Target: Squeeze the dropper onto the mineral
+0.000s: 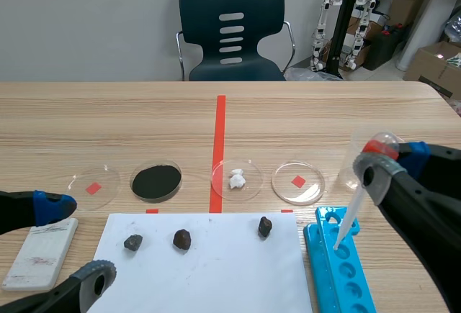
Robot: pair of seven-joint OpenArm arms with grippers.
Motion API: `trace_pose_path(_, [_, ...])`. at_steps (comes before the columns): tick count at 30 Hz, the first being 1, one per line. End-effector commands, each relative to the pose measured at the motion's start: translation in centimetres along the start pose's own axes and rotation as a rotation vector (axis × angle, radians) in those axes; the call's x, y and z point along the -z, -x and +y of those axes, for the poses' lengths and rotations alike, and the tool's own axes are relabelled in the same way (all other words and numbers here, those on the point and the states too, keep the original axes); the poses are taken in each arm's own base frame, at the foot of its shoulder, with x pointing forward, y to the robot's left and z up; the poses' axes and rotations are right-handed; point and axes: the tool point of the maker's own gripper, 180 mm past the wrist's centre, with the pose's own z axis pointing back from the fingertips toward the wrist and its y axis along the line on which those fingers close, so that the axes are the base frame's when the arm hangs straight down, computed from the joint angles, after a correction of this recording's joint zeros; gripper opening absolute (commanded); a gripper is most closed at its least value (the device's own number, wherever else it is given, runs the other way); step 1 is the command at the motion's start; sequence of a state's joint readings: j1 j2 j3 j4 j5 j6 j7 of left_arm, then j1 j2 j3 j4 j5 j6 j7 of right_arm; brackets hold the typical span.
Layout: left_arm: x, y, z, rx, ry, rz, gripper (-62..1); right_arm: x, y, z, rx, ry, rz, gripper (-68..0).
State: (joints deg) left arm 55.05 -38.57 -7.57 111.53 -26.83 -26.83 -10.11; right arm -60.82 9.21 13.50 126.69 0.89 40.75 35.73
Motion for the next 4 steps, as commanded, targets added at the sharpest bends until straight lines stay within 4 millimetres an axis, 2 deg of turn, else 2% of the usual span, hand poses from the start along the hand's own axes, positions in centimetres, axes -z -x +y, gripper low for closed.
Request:
trace_pose_path(1, [0.12,-0.88,-0.1,-0.002,0.002,-0.035,-8.4,0.0,-0.41,-0.15,0.005,0.007,-0.021,-66.6])
trace_pose_path(4, [0.12,-0.88,-0.1,-0.002,0.002,-0.035,-8.4,0.0,-0.41,-0.15,0.005,0.007,-0.021,-66.6])
